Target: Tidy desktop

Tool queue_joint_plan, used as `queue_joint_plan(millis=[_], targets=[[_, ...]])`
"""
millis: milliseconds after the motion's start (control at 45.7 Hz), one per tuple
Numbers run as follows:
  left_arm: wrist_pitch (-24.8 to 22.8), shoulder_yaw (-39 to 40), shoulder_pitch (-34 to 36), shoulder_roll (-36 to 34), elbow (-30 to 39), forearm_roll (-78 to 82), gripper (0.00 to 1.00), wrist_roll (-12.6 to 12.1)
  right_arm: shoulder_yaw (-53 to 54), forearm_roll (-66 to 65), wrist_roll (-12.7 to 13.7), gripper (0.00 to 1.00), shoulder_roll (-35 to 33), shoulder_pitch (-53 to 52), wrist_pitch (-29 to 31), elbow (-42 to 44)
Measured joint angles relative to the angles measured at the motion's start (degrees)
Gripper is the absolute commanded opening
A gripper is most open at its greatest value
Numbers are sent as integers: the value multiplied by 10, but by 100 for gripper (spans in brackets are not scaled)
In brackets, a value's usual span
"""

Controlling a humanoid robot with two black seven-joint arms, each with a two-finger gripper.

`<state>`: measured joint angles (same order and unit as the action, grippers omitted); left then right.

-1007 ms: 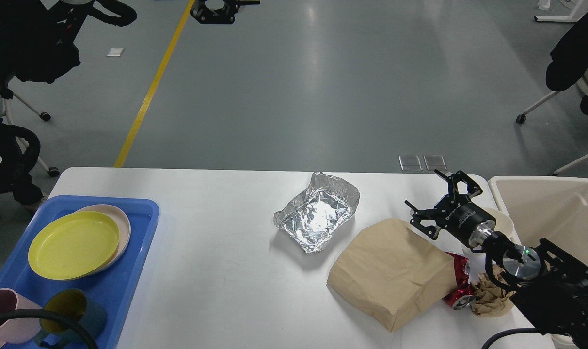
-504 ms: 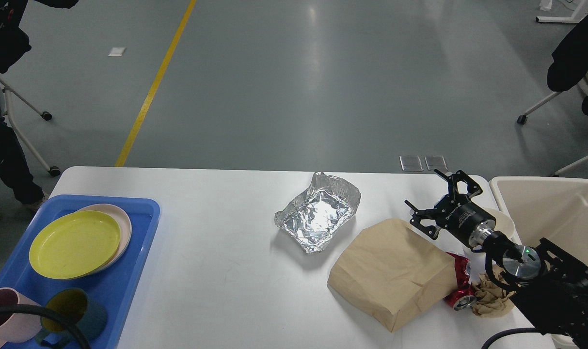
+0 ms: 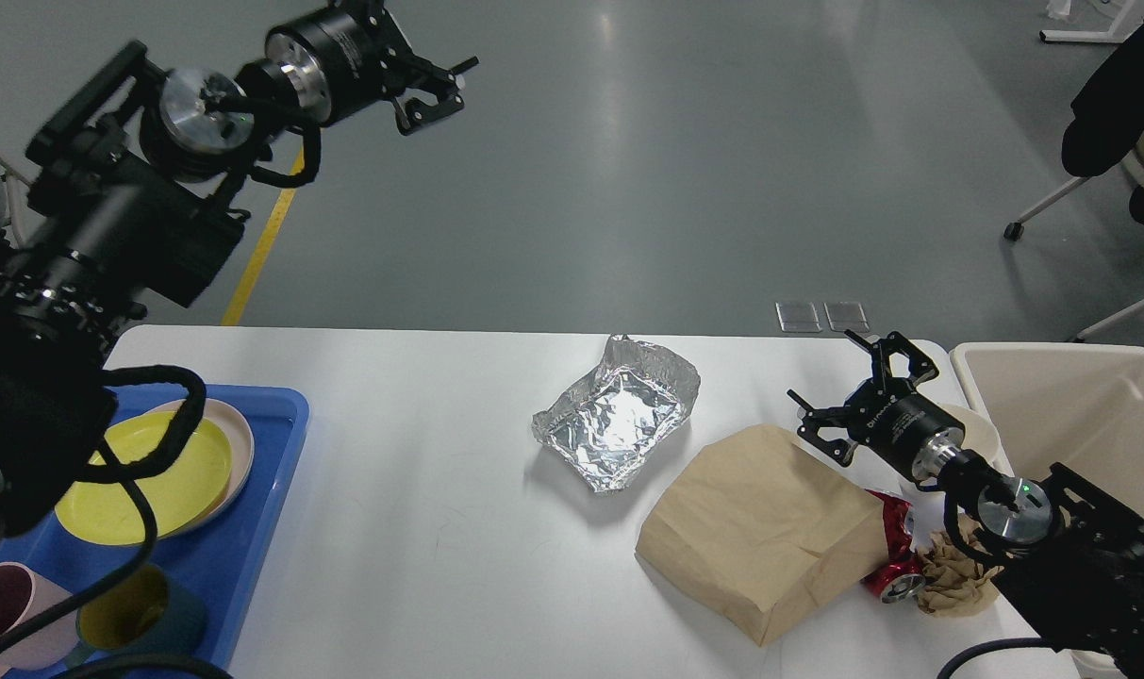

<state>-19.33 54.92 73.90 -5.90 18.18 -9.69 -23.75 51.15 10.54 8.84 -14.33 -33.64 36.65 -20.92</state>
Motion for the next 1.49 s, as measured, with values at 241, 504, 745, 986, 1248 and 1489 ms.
queue_joint_plan(millis=[241, 504, 745, 986, 1248, 1489], targets=[[0, 29, -80, 12, 0, 1, 97, 0, 0, 0, 0, 100, 0, 0, 0, 0], [0, 31, -157, 19, 0, 0, 97, 0, 0, 0, -1, 100, 0, 0, 0, 0], [0, 31, -227, 39, 0, 1, 97, 0, 0, 0, -1, 100, 0, 0, 0, 0], [-13, 41, -277, 50, 1, -2, 97, 28, 0, 0, -1, 100, 0, 0, 0, 0], [-88, 80, -311, 57, 1, -4, 97, 120, 0, 0, -1, 100, 0, 0, 0, 0], [-137, 79, -327, 60, 1, -4, 97, 190, 0, 0, -1, 100, 0, 0, 0, 0]])
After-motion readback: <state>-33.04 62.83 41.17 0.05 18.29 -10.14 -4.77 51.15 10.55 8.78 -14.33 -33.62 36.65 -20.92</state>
